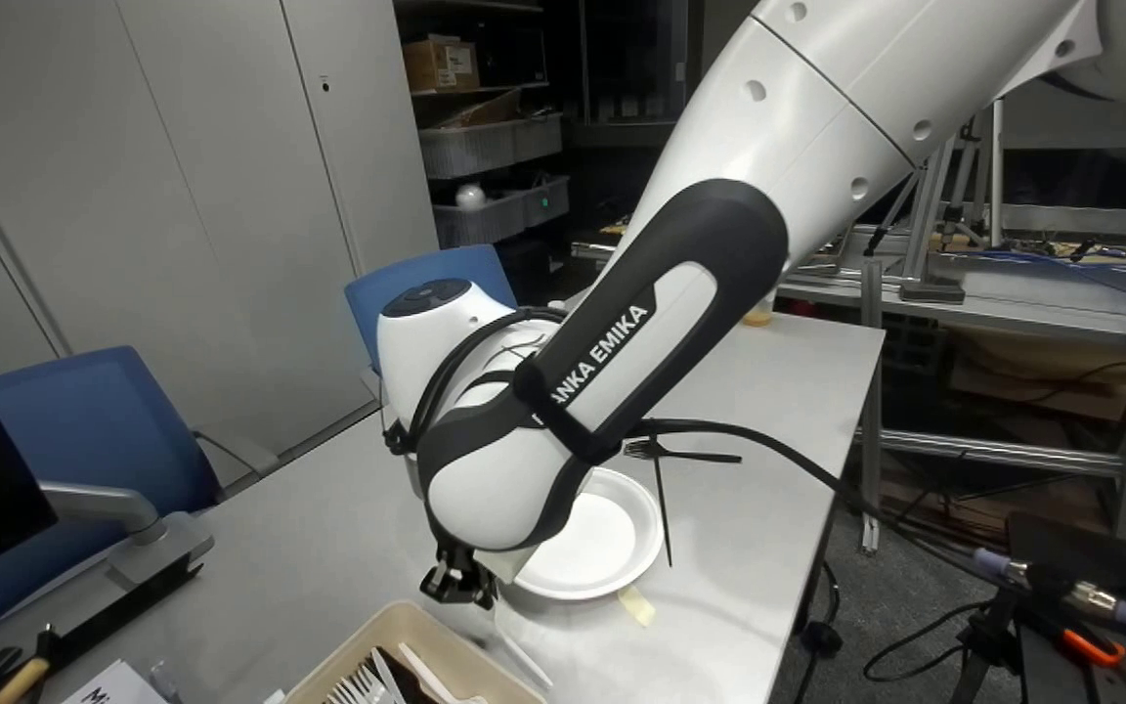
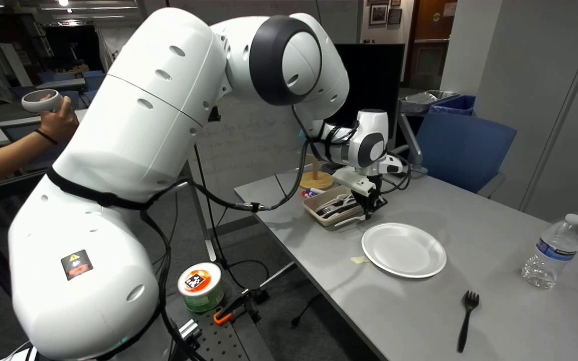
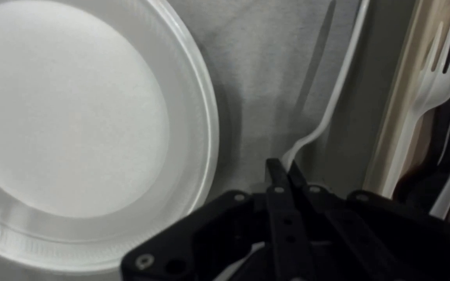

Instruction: Put the spoon on the plate on the table and then center the plate

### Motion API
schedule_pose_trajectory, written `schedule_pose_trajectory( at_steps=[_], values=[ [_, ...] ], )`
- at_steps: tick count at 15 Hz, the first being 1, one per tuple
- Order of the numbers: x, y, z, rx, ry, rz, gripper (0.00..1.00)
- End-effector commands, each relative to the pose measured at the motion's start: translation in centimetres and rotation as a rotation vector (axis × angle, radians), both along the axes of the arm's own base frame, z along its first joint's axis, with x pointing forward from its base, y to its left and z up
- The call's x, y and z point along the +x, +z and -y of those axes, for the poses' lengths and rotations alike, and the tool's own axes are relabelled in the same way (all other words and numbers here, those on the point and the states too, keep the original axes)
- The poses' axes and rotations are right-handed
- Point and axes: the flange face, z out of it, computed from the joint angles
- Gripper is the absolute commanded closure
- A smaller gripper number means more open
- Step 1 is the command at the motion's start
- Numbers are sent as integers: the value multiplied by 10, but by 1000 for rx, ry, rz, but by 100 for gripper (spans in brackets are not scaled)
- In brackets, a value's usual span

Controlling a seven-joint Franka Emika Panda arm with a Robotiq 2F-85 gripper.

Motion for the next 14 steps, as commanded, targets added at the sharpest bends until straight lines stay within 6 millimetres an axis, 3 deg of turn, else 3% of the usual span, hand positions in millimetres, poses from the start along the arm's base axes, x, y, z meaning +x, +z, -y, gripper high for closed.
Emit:
schedule_pose_trajectory(
  at_steps=[1,2,12,14],
  values=[
    [11,-3,-9,16,9,3,99],
    [11,-4,-10,15,9,2,77],
    [12,4,-9,-11,-27,2,5],
    [11,9,-7,-21,-50,-3,0]
  ],
)
